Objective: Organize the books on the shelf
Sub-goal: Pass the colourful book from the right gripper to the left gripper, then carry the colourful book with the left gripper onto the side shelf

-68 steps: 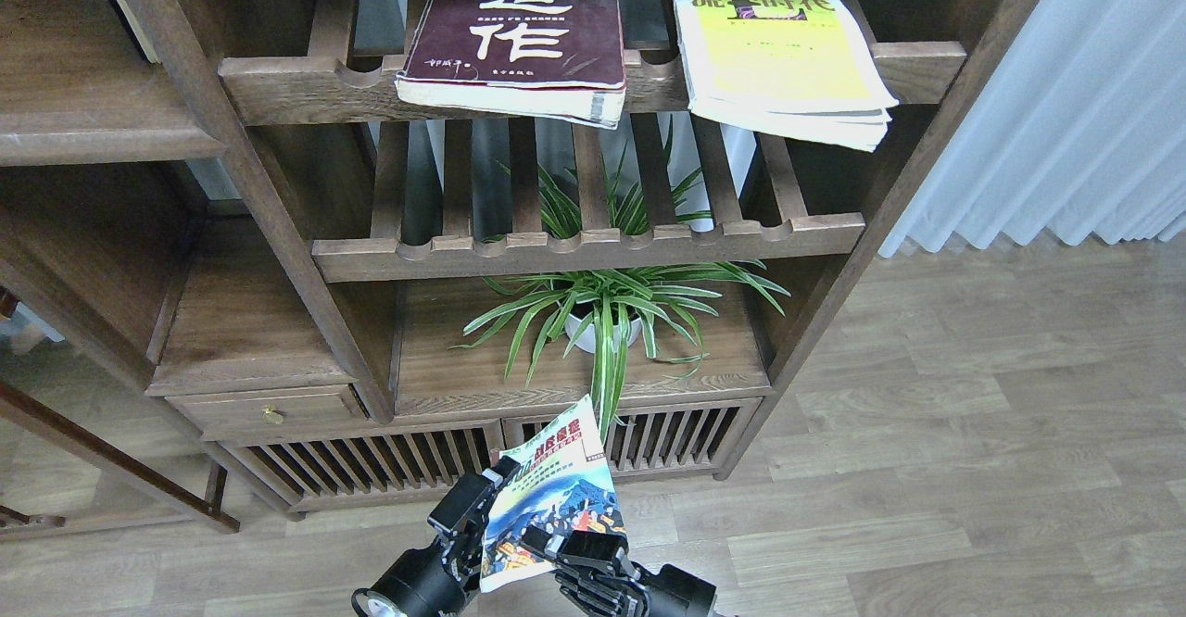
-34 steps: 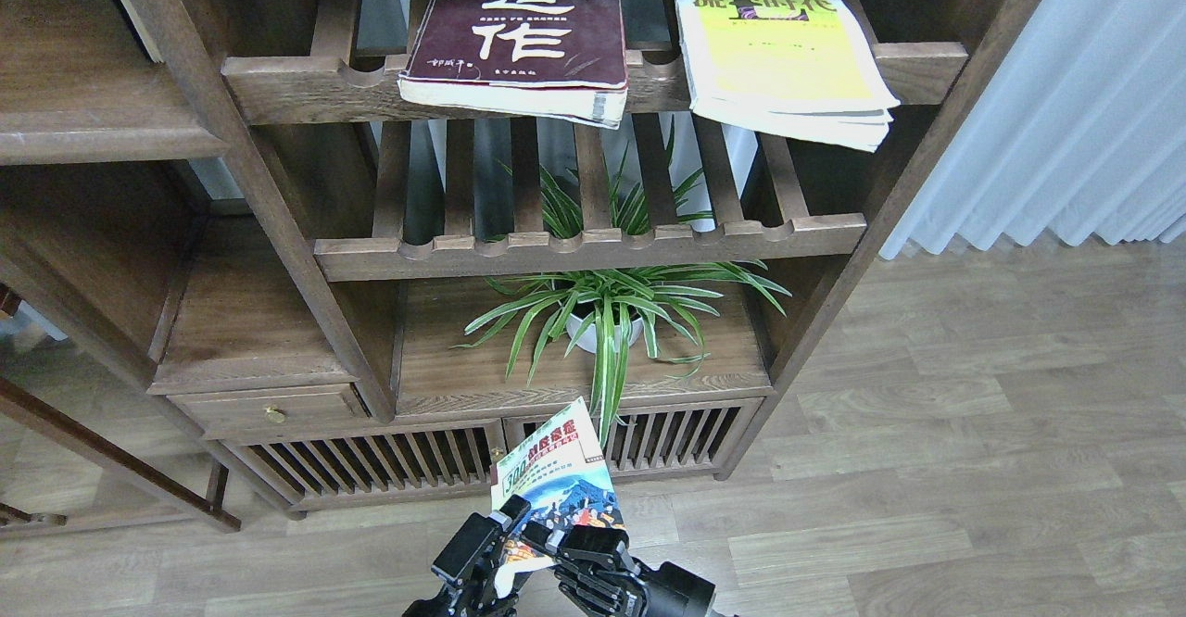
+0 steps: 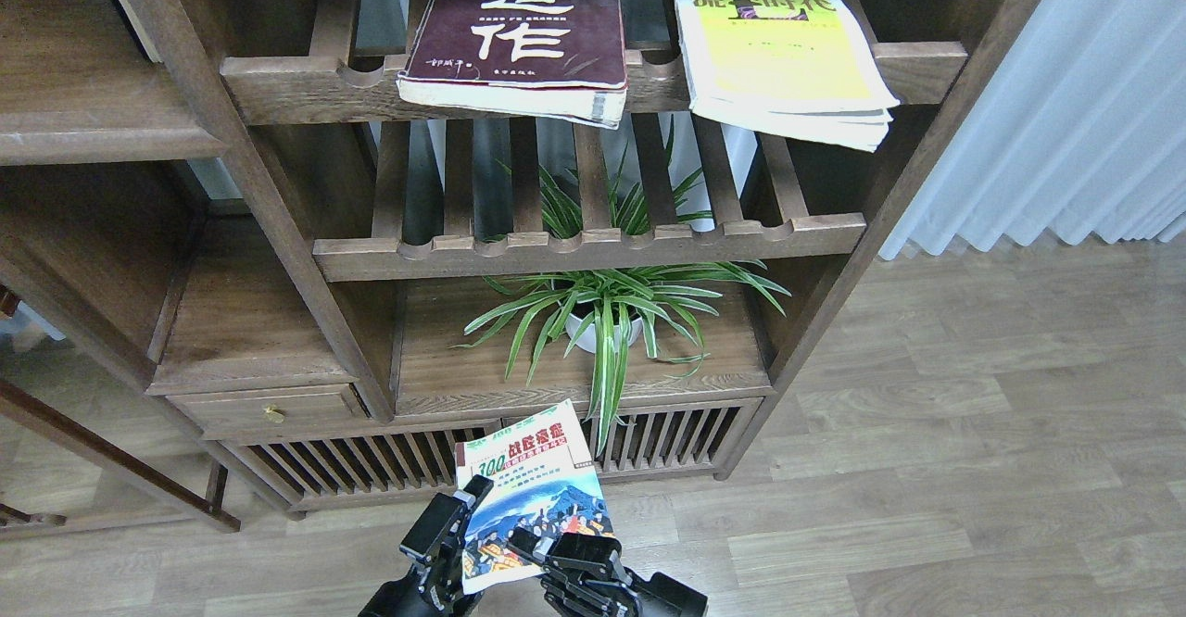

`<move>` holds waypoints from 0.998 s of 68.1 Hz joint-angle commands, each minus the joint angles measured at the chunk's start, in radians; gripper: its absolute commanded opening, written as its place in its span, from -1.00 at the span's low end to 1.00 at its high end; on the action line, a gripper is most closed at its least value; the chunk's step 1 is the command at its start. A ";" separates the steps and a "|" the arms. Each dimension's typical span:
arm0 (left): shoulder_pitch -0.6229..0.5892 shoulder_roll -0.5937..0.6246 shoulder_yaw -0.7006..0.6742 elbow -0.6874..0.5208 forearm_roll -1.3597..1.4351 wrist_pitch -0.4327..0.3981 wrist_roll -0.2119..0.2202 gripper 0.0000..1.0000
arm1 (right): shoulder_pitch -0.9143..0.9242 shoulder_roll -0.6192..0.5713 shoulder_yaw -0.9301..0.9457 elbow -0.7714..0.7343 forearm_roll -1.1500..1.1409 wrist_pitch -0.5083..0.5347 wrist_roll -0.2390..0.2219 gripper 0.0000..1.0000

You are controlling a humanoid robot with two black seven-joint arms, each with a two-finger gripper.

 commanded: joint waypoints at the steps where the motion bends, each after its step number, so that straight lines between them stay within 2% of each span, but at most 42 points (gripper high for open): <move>1: -0.019 0.000 0.009 0.000 0.009 -0.001 0.000 0.44 | -0.002 0.000 -0.004 -0.001 -0.007 -0.001 0.000 -0.89; 4: -0.022 0.000 0.010 -0.003 0.010 -0.001 0.000 0.34 | -0.002 0.000 -0.004 -0.001 -0.009 -0.001 0.000 -0.89; 5: -0.030 0.000 0.013 -0.006 0.012 -0.001 0.000 0.20 | -0.002 0.000 -0.004 -0.001 -0.010 -0.001 0.000 -0.89; 23: -0.061 0.000 0.021 -0.011 0.012 -0.001 -0.003 -0.27 | -0.003 0.000 -0.004 -0.001 -0.016 -0.001 0.000 -0.89; 35: -0.059 0.000 0.020 -0.011 -0.005 -0.001 -0.009 -0.76 | -0.003 0.000 -0.002 -0.007 -0.018 -0.001 0.000 -0.88; 51: -0.058 0.004 0.020 -0.016 -0.034 -0.001 -0.010 -0.94 | -0.005 0.000 -0.004 -0.015 -0.024 -0.001 0.000 -0.83; 53: -0.058 0.035 0.020 -0.016 -0.041 -0.001 -0.010 -0.96 | -0.003 0.000 -0.005 -0.021 -0.050 -0.001 0.000 -0.56; 54: -0.059 0.038 0.020 -0.016 -0.041 -0.001 -0.010 -0.96 | -0.005 0.000 -0.005 -0.021 -0.056 -0.001 0.000 -0.51; 55: -0.058 0.047 0.020 -0.016 -0.041 -0.001 -0.010 -0.97 | -0.003 0.000 -0.005 -0.024 -0.070 -0.001 0.000 -0.35; 57: -0.058 0.055 0.020 -0.016 -0.041 -0.001 -0.010 -0.97 | -0.003 0.000 -0.005 -0.026 -0.085 -0.001 0.000 -0.21; 58: -0.059 0.063 0.020 -0.016 -0.041 -0.001 -0.010 -0.97 | -0.003 0.000 -0.007 -0.029 -0.102 -0.001 0.000 -0.06; 63: -0.059 0.078 0.020 -0.017 -0.041 -0.001 -0.010 -0.99 | -0.003 0.000 -0.019 -0.042 -0.151 -0.001 0.000 0.33; 64: -0.059 0.084 0.020 -0.016 -0.041 -0.001 -0.010 -0.99 | -0.002 0.000 -0.024 -0.050 -0.170 -0.001 0.000 0.47; 68: -0.059 0.095 0.020 -0.014 -0.041 -0.001 -0.010 -0.99 | 0.003 0.000 -0.028 -0.061 -0.205 -0.001 0.000 0.69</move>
